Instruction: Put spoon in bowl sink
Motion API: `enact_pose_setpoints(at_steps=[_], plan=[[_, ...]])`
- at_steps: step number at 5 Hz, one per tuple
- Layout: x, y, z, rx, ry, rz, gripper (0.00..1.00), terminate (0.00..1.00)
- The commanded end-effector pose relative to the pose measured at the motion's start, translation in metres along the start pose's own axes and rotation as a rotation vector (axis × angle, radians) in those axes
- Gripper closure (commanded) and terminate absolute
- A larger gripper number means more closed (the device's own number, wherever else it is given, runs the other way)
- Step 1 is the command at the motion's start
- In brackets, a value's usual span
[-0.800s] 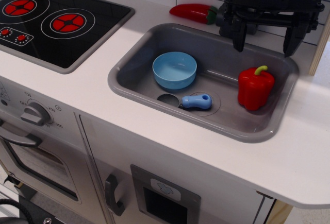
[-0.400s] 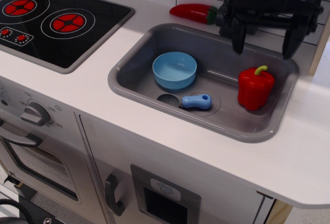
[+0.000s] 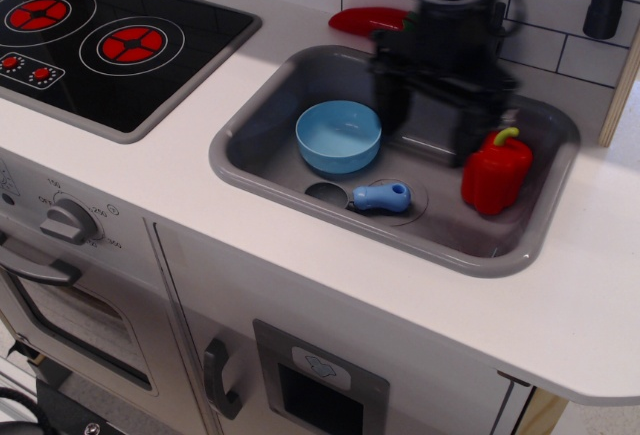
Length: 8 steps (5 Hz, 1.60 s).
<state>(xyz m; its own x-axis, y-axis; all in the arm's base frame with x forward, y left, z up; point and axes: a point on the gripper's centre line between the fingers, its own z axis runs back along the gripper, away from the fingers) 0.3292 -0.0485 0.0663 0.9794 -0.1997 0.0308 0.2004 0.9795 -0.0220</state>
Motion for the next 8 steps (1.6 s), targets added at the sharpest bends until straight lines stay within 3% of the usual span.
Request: enact_pose_setpoints(at_steps=[1,4,8], plan=[[0.009,0.018,-0.008,-0.022,-0.070,-0.267,0.00,0.00],[0.010,0.025,-0.050,0.017,-0.094,-0.323,0.00,0.00],[0.013,0.024,-0.078,0.019,-0.028,-0.339,0.00,0.00]])
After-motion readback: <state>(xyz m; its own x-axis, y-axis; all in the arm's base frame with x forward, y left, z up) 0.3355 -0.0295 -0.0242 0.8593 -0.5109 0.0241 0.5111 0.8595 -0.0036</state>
